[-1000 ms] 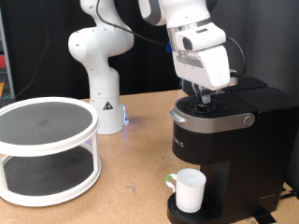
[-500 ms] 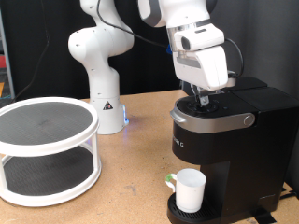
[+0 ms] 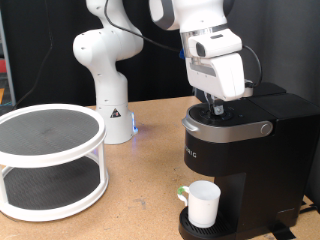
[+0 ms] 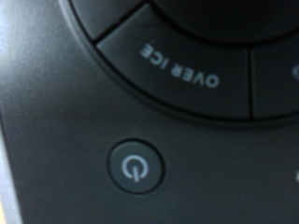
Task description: Make a cup of coffee with the keurig machine
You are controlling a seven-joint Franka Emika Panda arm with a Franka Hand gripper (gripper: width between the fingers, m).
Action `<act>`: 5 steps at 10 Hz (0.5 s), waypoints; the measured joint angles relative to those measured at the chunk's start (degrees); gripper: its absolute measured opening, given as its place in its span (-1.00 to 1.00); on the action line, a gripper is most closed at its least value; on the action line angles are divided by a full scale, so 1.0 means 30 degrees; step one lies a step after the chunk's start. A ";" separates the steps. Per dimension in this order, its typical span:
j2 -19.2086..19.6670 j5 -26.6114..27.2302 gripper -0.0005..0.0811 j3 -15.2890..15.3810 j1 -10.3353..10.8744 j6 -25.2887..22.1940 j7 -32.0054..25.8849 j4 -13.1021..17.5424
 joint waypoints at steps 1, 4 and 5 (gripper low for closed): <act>0.0132 0.0000 -0.97 0.0000 0.0002 -0.0469 0.0015 0.0241; 0.0841 0.0321 -0.97 -0.0077 -0.0032 -0.2639 0.0034 0.1448; 0.1213 0.0666 -0.97 -0.0181 -0.0060 -0.3730 0.0032 0.2077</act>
